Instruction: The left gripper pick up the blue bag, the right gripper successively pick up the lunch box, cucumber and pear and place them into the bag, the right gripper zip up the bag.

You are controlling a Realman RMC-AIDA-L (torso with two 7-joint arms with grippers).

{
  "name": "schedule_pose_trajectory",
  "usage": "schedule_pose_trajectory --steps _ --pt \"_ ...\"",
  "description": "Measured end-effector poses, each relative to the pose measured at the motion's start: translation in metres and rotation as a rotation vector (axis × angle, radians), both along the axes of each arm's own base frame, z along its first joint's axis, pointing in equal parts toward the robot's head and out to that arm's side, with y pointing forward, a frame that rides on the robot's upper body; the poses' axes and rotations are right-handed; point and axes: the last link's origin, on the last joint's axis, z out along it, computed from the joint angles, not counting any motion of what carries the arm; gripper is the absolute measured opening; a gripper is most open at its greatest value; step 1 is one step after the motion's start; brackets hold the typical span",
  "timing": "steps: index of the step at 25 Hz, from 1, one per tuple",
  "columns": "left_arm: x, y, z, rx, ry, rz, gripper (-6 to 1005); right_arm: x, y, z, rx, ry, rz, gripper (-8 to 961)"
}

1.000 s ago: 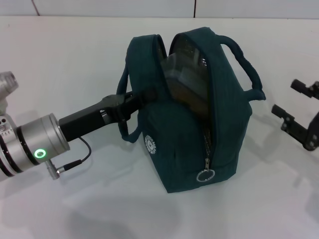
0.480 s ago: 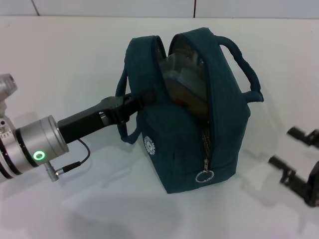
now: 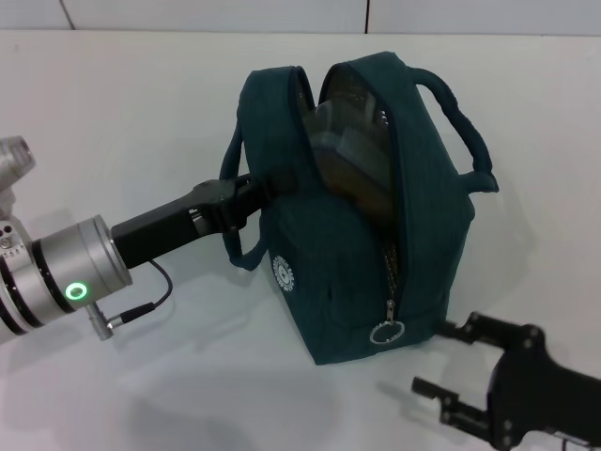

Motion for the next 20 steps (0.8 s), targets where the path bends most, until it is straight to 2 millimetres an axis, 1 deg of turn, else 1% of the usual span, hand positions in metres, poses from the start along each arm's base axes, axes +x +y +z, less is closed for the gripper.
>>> schedule_pose_trajectory --steps 3,9,16,20 --pt "0.000 0.000 0.000 -0.002 -0.001 0.000 85 -0.002 0.001 -0.006 -0.025 -0.015 -0.009 541" --pt "0.001 0.000 -0.001 -0.006 -0.001 -0.003 88 -0.005 0.010 -0.014 -0.035 -0.036 -0.053 537" --pt "0.000 -0.002 -0.001 -0.007 -0.003 0.000 92 -0.004 0.013 -0.017 -0.029 -0.055 -0.072 533" --pt "0.001 -0.001 -0.001 -0.008 -0.005 -0.001 94 -0.008 0.013 -0.025 -0.046 -0.083 -0.056 532"
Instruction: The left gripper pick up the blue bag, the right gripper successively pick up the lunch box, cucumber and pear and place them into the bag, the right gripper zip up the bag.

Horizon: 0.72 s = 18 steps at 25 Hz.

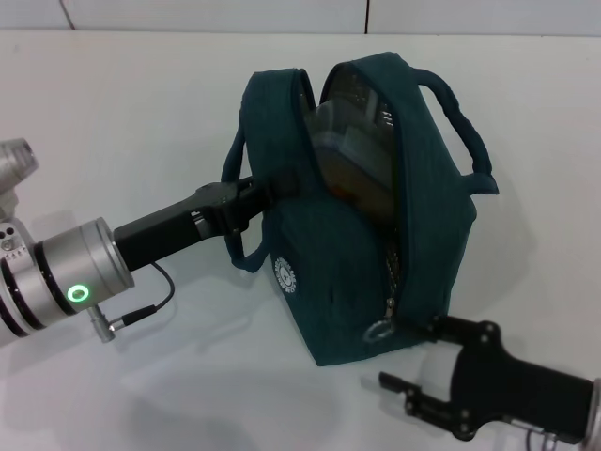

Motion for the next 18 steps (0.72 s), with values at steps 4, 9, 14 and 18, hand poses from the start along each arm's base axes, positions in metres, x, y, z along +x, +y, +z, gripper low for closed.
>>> schedule_pose_trajectory --steps 4,9,14,18 --pt "0.0001 -0.0002 0.0000 0.000 -0.001 0.000 95 -0.0067 -0.0001 -0.0100 -0.013 -0.017 0.005 531" --pt "-0.0001 -0.0003 0.0001 0.000 -0.001 0.000 98 -0.0115 0.0021 -0.0108 -0.007 -0.008 0.011 530" --pt "-0.0014 -0.0012 0.0004 0.000 0.000 0.004 100 -0.0102 0.0037 -0.0090 0.008 0.004 -0.014 530" --pt "-0.0015 -0.0012 0.0005 0.000 0.000 0.004 102 -0.0102 0.0038 -0.0093 0.006 0.003 -0.013 529"
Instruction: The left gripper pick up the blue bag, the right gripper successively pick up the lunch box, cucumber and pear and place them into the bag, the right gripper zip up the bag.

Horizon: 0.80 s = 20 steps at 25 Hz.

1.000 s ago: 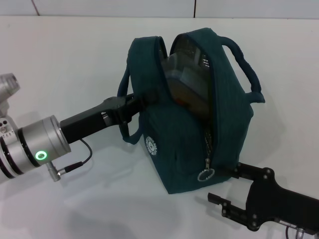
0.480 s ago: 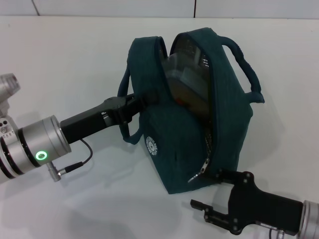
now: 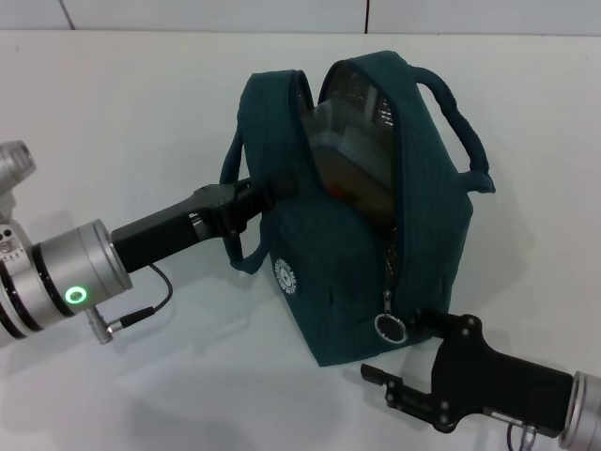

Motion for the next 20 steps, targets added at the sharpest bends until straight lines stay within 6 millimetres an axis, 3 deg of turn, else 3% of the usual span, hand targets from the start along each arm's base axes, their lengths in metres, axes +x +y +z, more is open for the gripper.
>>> schedule_pose_trajectory --steps 20 --pt "-0.0015 -0.0008 0.0004 0.001 0.002 0.004 112 0.0064 0.0015 0.0070 0.035 0.015 -0.038 527"
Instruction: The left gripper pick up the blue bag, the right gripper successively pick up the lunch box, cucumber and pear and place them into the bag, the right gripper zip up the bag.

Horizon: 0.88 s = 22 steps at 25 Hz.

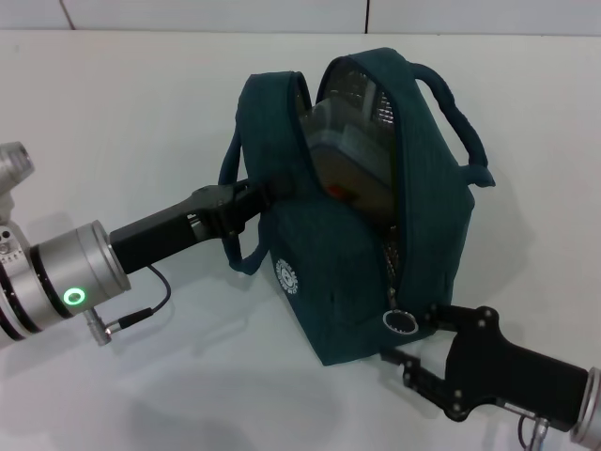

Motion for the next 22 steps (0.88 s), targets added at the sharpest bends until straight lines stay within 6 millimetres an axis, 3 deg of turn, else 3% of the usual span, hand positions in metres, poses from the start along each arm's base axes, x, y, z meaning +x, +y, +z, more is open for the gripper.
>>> schedule_pose_trajectory --steps 1,3,9,22 --pt "-0.0001 0.0001 0.0000 0.000 0.000 0.000 112 -0.0001 0.0005 0.0003 0.002 0.001 -0.001 527" --pt "-0.0001 0.0001 0.0001 0.000 0.001 0.000 113 -0.0004 0.0008 0.0006 0.003 0.003 0.000 402" --pt "-0.0001 0.0001 0.0001 0.000 0.001 0.000 116 -0.0025 0.0013 0.0029 0.010 0.022 0.003 327" --pt "-0.0006 0.0010 0.0008 0.005 0.003 0.003 122 -0.0003 0.0043 0.0046 0.025 0.019 -0.009 256"
